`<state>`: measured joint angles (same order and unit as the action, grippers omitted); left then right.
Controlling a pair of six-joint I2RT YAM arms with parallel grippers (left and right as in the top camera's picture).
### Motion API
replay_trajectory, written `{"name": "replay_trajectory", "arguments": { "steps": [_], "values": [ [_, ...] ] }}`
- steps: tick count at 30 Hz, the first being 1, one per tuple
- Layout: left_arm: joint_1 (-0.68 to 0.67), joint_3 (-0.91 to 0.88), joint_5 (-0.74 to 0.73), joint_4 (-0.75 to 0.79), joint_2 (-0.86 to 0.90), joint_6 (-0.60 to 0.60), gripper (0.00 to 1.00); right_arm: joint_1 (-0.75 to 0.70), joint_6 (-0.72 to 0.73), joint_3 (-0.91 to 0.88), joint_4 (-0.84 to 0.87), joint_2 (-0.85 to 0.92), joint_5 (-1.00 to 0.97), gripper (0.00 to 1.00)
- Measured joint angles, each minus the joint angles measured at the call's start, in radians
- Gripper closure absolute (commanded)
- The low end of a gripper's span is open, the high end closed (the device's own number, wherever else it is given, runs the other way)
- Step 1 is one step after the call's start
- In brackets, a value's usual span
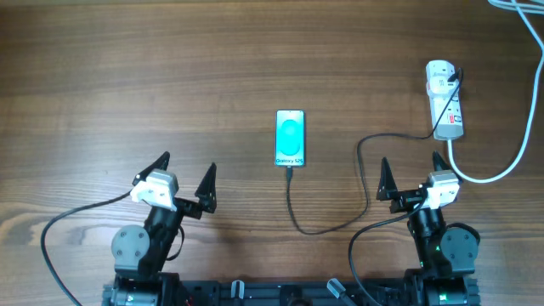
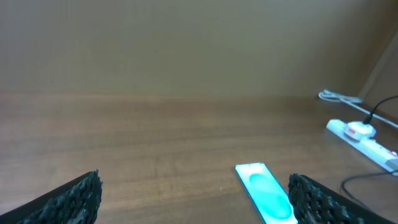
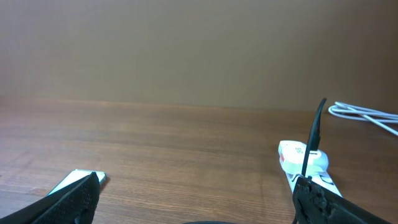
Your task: Plug charger to phone and switch on socket
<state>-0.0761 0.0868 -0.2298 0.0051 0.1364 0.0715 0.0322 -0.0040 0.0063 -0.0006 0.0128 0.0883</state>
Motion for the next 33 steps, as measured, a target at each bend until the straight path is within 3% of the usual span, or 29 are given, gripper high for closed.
{"name": "replay_trajectory", "arguments": {
  "steps": [8,13,33],
  "values": [
    [0.008,-0.072,0.080,0.030,-0.121,0.000,0.00,0.000,0.000,0.000,0.000,0.000,0.000,0.00],
    [0.078,-0.074,0.106,-0.072,-0.122,0.000,0.00,0.000,0.000,0.000,0.000,0.000,0.000,0.00],
    [0.083,-0.074,0.241,-0.081,-0.123,-0.114,0.00,0.000,0.000,0.000,0.000,0.000,0.000,0.00]
  ]
}}
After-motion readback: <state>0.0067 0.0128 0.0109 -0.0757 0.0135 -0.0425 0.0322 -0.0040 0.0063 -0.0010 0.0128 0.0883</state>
